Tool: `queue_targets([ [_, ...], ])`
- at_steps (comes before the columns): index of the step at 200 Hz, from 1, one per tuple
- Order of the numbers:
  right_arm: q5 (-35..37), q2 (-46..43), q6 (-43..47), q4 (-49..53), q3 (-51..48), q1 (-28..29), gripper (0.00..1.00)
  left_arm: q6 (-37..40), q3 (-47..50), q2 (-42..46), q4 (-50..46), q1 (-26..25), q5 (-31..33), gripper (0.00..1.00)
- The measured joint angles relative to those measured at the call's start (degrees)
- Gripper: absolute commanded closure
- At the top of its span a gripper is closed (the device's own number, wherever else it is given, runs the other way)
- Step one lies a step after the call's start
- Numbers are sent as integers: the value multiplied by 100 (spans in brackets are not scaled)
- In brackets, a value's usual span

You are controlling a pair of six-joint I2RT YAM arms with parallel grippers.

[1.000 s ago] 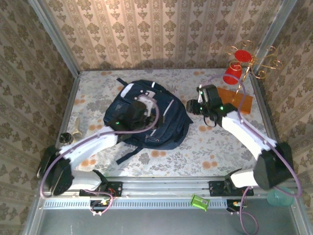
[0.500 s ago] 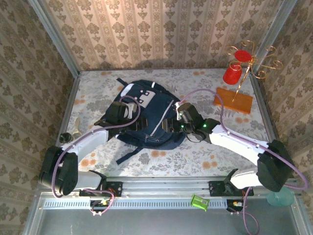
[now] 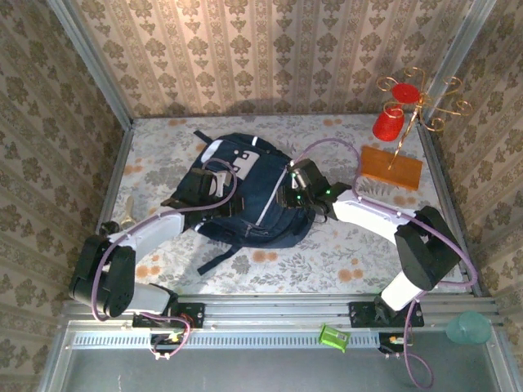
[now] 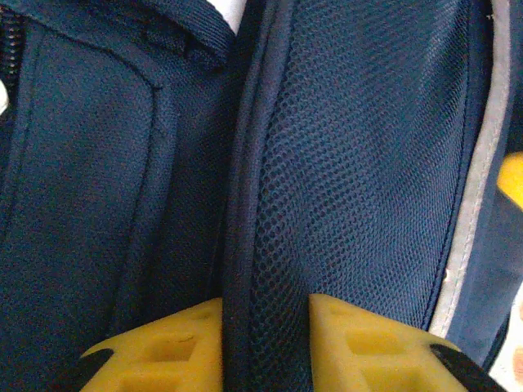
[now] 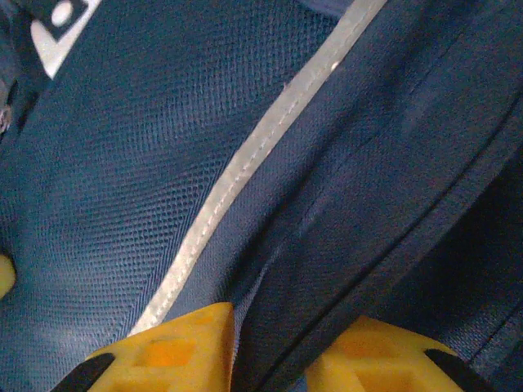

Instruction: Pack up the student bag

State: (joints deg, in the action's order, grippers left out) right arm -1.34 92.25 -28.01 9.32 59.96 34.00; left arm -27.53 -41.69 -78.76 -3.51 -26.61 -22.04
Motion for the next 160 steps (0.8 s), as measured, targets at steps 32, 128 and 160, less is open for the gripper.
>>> queue_targets([
  [32,107,173,433,387,417,-192,60,-466,275,7,573,-195,42,87],
  [128,1012,-1287,-31,756,-542,1683,45,-981,433,17,953,-481,291,100],
  [160,1355,-568,-568,411,-542,2312,51,-981,433,17,953,-457,256,100],
])
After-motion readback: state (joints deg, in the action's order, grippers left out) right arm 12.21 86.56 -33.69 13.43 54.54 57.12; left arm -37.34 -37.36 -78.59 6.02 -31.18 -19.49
